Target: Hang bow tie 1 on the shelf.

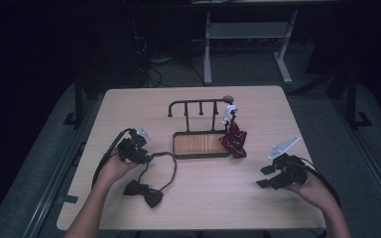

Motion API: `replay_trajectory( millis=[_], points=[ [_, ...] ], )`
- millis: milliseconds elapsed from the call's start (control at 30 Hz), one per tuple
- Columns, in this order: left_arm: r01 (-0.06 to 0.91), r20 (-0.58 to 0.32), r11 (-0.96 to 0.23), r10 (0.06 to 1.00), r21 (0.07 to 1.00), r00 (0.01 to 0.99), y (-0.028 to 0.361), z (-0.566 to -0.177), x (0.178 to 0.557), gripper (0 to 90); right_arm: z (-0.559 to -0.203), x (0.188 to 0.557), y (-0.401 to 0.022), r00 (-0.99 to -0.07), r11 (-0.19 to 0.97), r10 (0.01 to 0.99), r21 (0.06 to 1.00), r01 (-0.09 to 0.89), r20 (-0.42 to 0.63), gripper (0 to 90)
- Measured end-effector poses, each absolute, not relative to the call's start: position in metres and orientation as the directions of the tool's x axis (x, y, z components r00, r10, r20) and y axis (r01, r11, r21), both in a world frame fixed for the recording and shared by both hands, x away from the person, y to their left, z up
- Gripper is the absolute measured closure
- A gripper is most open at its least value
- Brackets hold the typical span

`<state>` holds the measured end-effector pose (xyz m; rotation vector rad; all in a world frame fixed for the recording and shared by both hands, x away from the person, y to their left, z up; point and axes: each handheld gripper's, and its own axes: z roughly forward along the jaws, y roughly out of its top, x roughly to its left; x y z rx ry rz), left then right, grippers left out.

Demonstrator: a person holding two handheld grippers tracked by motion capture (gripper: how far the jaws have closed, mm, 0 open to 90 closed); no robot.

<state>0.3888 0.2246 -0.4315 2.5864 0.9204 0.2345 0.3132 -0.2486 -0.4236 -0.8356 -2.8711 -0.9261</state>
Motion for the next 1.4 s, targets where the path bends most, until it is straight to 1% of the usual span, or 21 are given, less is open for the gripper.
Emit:
replay_trajectory(
  millis=[167,333,567,1033,1133,1400],
  points=[
    [0.566,0.023,-0.721,0.625,0.399,0.780,0.220,-0.434,0.392,71.2,-0.422,0.312,-0.249,-0.859,0.682,0.485,0.544,0.489,0.164,43.6],
    [0.581,0.016,-0.727,0.629,0.366,0.777,0.219,-0.439,0.395,76.8,-0.421,0.312,-0.251,-0.855,0.674,0.494,0.552,0.491,0.157,43.8],
    [0.572,0.014,-0.735,0.619,0.364,0.785,0.217,-0.439,0.394,89.5,-0.418,0.311,-0.252,-0.851,0.665,0.503,0.562,0.492,0.150,43.9],
    [0.552,-0.022,-0.733,0.594,0.398,0.804,0.222,-0.426,0.386,89.9,-0.423,0.313,-0.254,-0.845,0.652,0.506,0.565,0.505,0.172,44.5],
    [0.547,-0.026,-0.731,0.590,0.408,0.807,0.220,-0.422,0.384,89.9,-0.424,0.313,-0.254,-0.846,0.652,0.502,0.566,0.505,0.177,46.0],
    [0.511,-0.031,-0.750,0.551,0.420,0.834,0.217,-0.409,0.380,90.0,-0.425,0.315,-0.256,-0.842,0.645,0.509,0.569,0.510,0.178,45.0]
  ],
)
